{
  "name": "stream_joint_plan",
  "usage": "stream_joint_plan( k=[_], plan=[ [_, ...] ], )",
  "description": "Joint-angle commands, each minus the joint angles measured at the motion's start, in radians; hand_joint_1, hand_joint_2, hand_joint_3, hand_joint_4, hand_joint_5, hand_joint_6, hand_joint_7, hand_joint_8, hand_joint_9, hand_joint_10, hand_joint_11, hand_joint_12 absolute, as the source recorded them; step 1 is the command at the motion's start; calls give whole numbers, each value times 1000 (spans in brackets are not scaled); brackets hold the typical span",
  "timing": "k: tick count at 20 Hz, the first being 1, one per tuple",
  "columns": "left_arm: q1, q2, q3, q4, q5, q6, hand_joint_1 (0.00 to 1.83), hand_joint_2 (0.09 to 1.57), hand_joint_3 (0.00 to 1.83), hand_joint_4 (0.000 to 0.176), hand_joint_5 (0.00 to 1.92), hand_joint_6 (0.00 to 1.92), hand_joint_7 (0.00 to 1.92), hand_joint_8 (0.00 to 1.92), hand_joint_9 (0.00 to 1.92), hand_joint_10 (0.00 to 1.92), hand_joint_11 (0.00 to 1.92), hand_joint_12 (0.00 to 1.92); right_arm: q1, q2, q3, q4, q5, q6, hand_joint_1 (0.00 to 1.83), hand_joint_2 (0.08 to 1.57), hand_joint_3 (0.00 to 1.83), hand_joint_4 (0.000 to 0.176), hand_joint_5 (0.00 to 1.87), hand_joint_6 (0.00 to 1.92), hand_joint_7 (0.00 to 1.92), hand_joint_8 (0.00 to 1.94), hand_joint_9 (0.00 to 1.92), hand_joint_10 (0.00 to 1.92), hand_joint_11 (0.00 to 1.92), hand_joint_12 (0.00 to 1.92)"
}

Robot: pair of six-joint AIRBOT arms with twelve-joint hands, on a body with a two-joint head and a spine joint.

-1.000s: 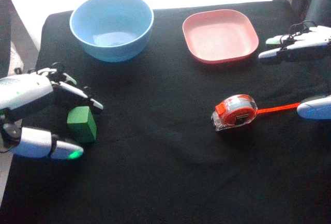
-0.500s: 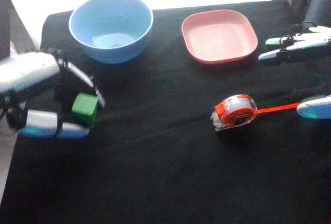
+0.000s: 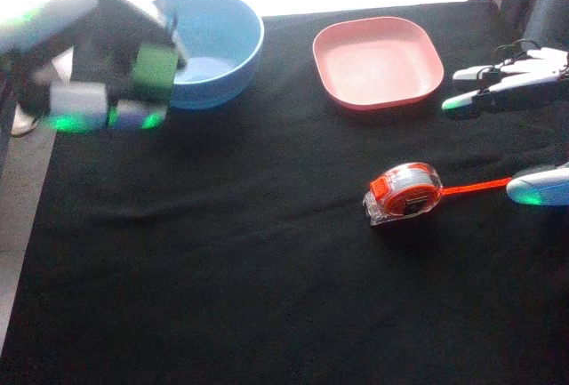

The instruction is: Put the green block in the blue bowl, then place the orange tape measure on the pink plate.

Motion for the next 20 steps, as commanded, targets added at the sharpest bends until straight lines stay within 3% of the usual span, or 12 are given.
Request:
stream_joint_plan(
  k=[1, 2, 4, 5, 6, 7, 9, 11, 13, 14, 16, 20],
  plan=[
    [-32, -12, 17, -12, -59, 1, 1252, 1063, 1, 0, 1157, 558, 1065, 975, 973, 759, 687, 1300, 11, -4, 5, 47, 103, 8, 733, 1092, 0, 62, 476, 0, 268, 1, 260, 6, 0, 854],
    [-70, -42, 51, -9, -6, 1, 1361, 1064, 0, 0, 1113, 598, 1105, 774, 978, 1084, 745, 1176, 11, -7, 8, 47, 103, 8, 736, 1087, 0, 61, 478, 0, 274, 2, 272, 7, 0, 887],
    [-102, -80, 99, -9, 53, 3, 1272, 1051, 0, 0, 1180, 480, 1123, 906, 1089, 639, 773, 1187, 11, -14, 15, 45, 103, 9, 689, 1094, 2, 82, 485, 1, 269, 0, 269, 2, 0, 860],
    [-121, -110, 134, -16, 94, 7, 1369, 1056, 0, 0, 1147, 464, 1109, 807, 1026, 1035, 804, 1149, 11, -17, 18, 45, 103, 9, 699, 1088, 0, 91, 492, 3, 275, 2, 278, 5, 0, 860],
    [-137, -145, 175, -29, 140, 14, 1390, 1046, 2, 0, 1135, 526, 1147, 688, 1034, 1073, 826, 1072, 11, -20, 20, 43, 103, 9, 726, 1084, 0, 91, 501, 3, 273, 1, 272, 1, 0, 831],
    [-146, -171, 206, -36, 177, 15, 1281, 1041, 4, 0, 1113, 681, 1193, 665, 1069, 622, 787, 1030, 11, -22, 22, 40, 103, 9, 754, 1082, 0, 89, 501, 2, 265, 0, 261, 0, 0, 816],
    [-149, -219, 268, -55, 247, 15, 1249, 1054, 1, 11, 1089, 743, 1157, 751, 1165, 218, 748, 1003, 11, -27, 29, 33, 103, 17, 813, 1081, 0, 81, 506, 1, 263, 2, 263, 5, 0, 844],
    [-150, -242, 299, -60, 284, 15, 1241, 1061, 0, 21, 1086, 747, 1130, 797, 1225, 143, 745, 1131, 11, -28, 31, 31, 103, 19, 846, 1080, 0, 76, 509, 2, 259, 2, 261, 2, 0, 858],
    [-155, -264, 325, -60, 310, 15, 1247, 1076, 2, 0, 1030, 757, 1107, 914, 1229, 154, 732, 1352, 11, -29, 33, 31, 103, 20, 806, 1086, 3, 74, 517, 2, 264, 1, 275, 5, 0, 892],
    [-158, -269, 331, -60, 312, 15, 1252, 1100, 7, 0, 950, 838, 1067, 1026, 1129, 350, 702, 1484, 11, -30, 34, 31, 103, 20, 787, 1092, 3, 71, 517, 1, 267, 1, 281, 4, 0, 909],
    [-171, -273, 331, -54, 310, 19, 986, 1034, 0, 10, 838, 78, 904, 357, 861, 794, 621, 1675, 11, -33, 36, 31, 103, 20, 825, 1098, 3, 64, 518, 0, 270, 1, 287, 5, 0, 909],
    [-197, -271, 319, -28, 283, 21, 932, 960, 0, 40, 692, 0, 810, 128, 608, 1315, 625, 1773, 11, -35, 37, 31, 103, 20, 844, 1100, 2, 57, 504, 0, 253, 0, 272, 0, 0, 895]
  ],
)
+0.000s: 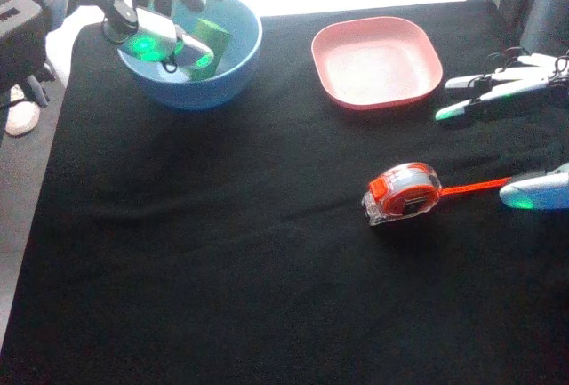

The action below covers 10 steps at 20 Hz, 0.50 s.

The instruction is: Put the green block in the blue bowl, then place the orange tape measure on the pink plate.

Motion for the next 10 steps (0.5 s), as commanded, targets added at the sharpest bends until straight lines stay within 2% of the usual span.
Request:
stream_joint_plan(
  k=[1, 2, 3, 4, 5, 6, 7, 8, 9, 10],
  plan=[
    [-14, 9, -4, -6, -123, 0, 929, 953, 0, 53, 656, 0, 766, 82, 541, 1206, 514, 1703, 11, 0, 3, 51, 103, 11, 853, 1096, 0, 56, 506, 0, 262, 1, 293, 4, 0, 962],
    [-14, 18, -16, -5, -137, 3, 895, 943, 0, 45, 641, 2, 726, 43, 489, 991, 356, 1615, 11, -1, 3, 51, 103, 12, 857, 1097, 1, 54, 506, 0, 258, 0, 292, 2, 0, 974],
    [-14, 31, -34, -5, -152, 15, 893, 943, 0, 36, 564, 0, 632, 8, 434, 640, 205, 1425, 11, -1, 3, 51, 103, 14, 854, 1096, 1, 59, 500, 1, 249, 1, 280, 2, 0, 937],
    [-10, 52, -62, -5, -176, 32, 870, 940, 0, 65, 506, 0, 568, 3, 452, 367, 157, 1381, 11, -1, 3, 51, 104, 18, 863, 1086, 0, 78, 502, 1, 244, 0, 263, 2, 0, 865],
    [5, 83, -99, -5, -218, 39, 863, 939, 0, 84, 433, 0, 513, 0, 443, 200, 108, 1371, 11, 0, 3, 54, 104, 22, 871, 1084, 0, 73, 498, 0, 248, 1, 268, 3, 0, 874],
    [18, 100, -119, -5, -244, 39, 867, 918, 0, 100, 417, 0, 473, 0, 437, 134, 43, 1409, 11, 1, 3, 55, 104, 23, 829, 1090, 2, 71, 497, 0, 251, 2, 271, 4, 0, 880],
    [38, 130, -153, -5, -286, 39, 874, 911, 0, 99, 425, 3, 455, 1, 411, 94, 8, 1305, 11, 2, 3, 56, 104, 25, 801, 1091, 2, 59, 498, 0, 254, 3, 272, 4, 0, 884],
    [61, 161, -187, -5, -322, 39, 855, 901, 0, 101, 423, 1, 422, 0, 397, 64, 1, 1247, 11, 4, 2, 59, 105, 27, 805, 1089, 1, 55, 494, 0, 257, 2, 276, 3, 0, 901],
    [90, 198, -227, -5, -366, 39, 855, 909, 0, 73, 441, 6, 435, 5, 397, 49, 0, 1168, 11, 5, 0, 67, 109, 27, 780, 1085, 0, 62, 463, 0, 237, 0, 254, 0, 0, 874],
    [122, 225, -258, -6, -405, 39, 841, 926, 5, 72, 444, 4, 434, 3, 392, 35, 0, 1112, 12, 5, 1, 68, 112, 27, 739, 1085, 0, 75, 432, 0, 224, 0, 243, 0, 0, 847]
  ],
)
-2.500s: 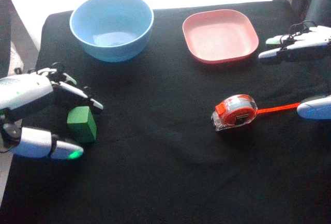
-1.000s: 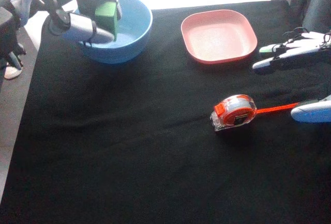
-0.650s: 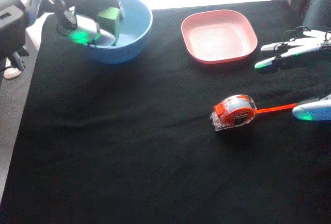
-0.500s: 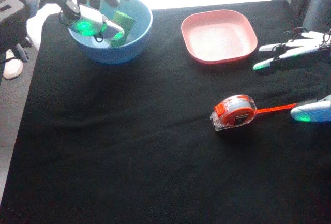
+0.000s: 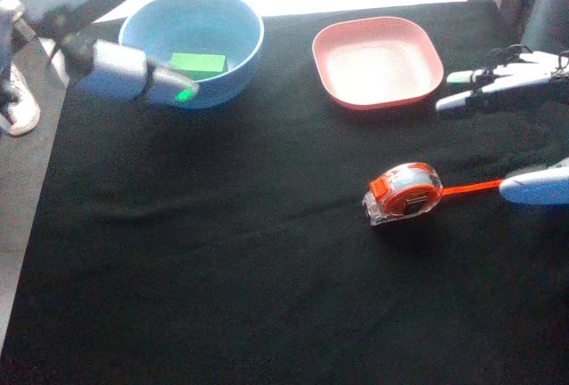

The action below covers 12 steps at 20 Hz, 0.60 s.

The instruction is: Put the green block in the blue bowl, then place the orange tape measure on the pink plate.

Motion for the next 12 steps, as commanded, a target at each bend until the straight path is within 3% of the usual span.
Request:
stream_joint_plan(
  k=[1, 2, 3, 4, 5, 6, 7, 8, 9, 10, 12],
  plan=[
    [23, 31, -25, -15, -192, -1, 781, 925, 3, 86, 415, 1, 418, 1, 365, 16, 0, 1022, 13, 3, 1, 49, 112, 8, 767, 1065, 0, 91, 400, 0, 191, 0, 192, 0, 0, 722],
    [57, 54, -54, -21, -225, -2, 772, 917, 0, 90, 403, 0, 402, 0, 343, 5, 0, 984, 14, 2, 1, 49, 115, 8, 793, 1048, 0, 91, 400, 2, 191, 3, 186, 1, 0, 691],
    [89, 70, -76, -22, -244, -2, 841, 927, 2, 56, 380, 0, 353, 0, 291, 0, 0, 893, 19, 1, 1, 47, 115, 8, 793, 1028, 0, 100, 395, 1, 202, 4, 196, 4, 0, 730],
    [112, 82, -96, -21, -255, -4, 842, 917, 0, 44, 381, 1, 347, 1, 290, 3, 0, 809, 24, -2, 2, 43, 115, 8, 833, 1016, 0, 98, 395, 1, 201, 2, 195, 3, 0, 740],
    [139, 95, -115, -21, -270, -6, 865, 913, 0, 39, 385, 1, 329, 3, 258, 7, 0, 677, 32, -6, 3, 35, 115, 8, 871, 999, 0, 115, 391, 0, 207, 4, 195, 2, 0, 743],
    [164, 108, -133, -21, -285, -8, 846, 905, 0, 53, 370, 1, 282, 4, 206, 5, 0, 535, 43, -11, 5, 21, 115, 8, 883, 984, 0, 134, 391, 0, 212, 3, 202, 3, 0, 776],
    [186, 119, -148, -23, -302, -12, 817, 875, 0, 96, 285, 0, 190, 1, 118, 0, 0, 280, 56, -17, 6, 7, 114, 9, 934, 974, 0, 151, 351, 0, 189, 0, 173, 0, 0, 717],
    [220, 132, -167, -35, -330, -14, 817, 875, 0, 96, 285, 0, 190, 1, 118, 0, 0, 280, 68, -26, 8, -9, 113, 11, 934, 974, 0, 151, 351, 0, 189, 0, 173, 0, 0, 717],
    [254, 140, -182, -53, -358, -14, 691, 857, 0, 111, 240, 0, 145, 0, 79, 0, 0, 200, 78, -35, 13, -24, 111, 18, 935, 966, 0, 153, 353, 1, 218, 5, 212, 9, 0, 732],
    [286, 146, -194, -76, -387, -14, 669, 856, 0, 116, 229, 0, 123, 2, 53, 2, 0, 130, 88, -45, 18, -41, 109, 29, 926, 954, 0, 165, 361, 2, 234, 5, 235, 11, 0, 764],
    [358, 159, -219, -124, -439, -15, 752, 857, 0, 57, 240, 0, 141, 3, 73, 3, 0, 202, 127, -64, 22, -92, 86, 36, 963, 934, 0, 175, 398, 1, 234, 0, 259, 4, 0, 929]
  ],
)
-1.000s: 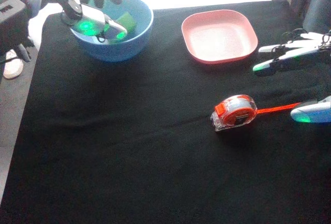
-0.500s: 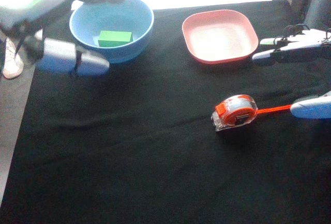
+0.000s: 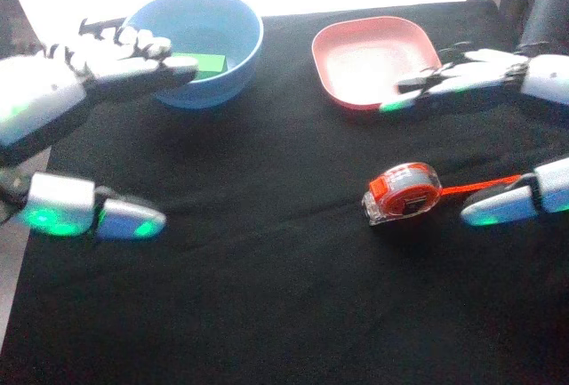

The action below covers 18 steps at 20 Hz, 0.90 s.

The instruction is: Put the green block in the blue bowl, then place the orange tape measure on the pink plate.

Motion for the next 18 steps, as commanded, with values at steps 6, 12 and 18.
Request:
stream_joint_plan(
  k=[6, 12, 18],
  plan=[
    [95, 13, -20, -83, -241, -44, 717, 843, 0, 48, 251, 3, 159, 1, 103, 1, 0, 346, 50, -50, 22, -10, 42, 9, 1047, 899, 0, 176, 408, 3, 239, 3, 262, 2, 0, 1062],
    [96, 5, -20, -85, -240, -44, 640, 844, 2, 71, 263, 1, 171, 2, 104, 2, 0, 294, 63, -90, 52, -31, 4, 9, 1153, 939, 2, 161, 512, 6, 365, 9, 408, 21, 94, 990],
    [108, 2, -20, -100, -238, -46, 690, 830, 0, 93, 246, 0, 160, 1, 49, 1, 0, 165, 74, -116, 64, -37, -2, 9, 1256, 1103, 4, 0, 1171, 438, 825, 1135, 904, 656, 660, 1273]
  ],
)
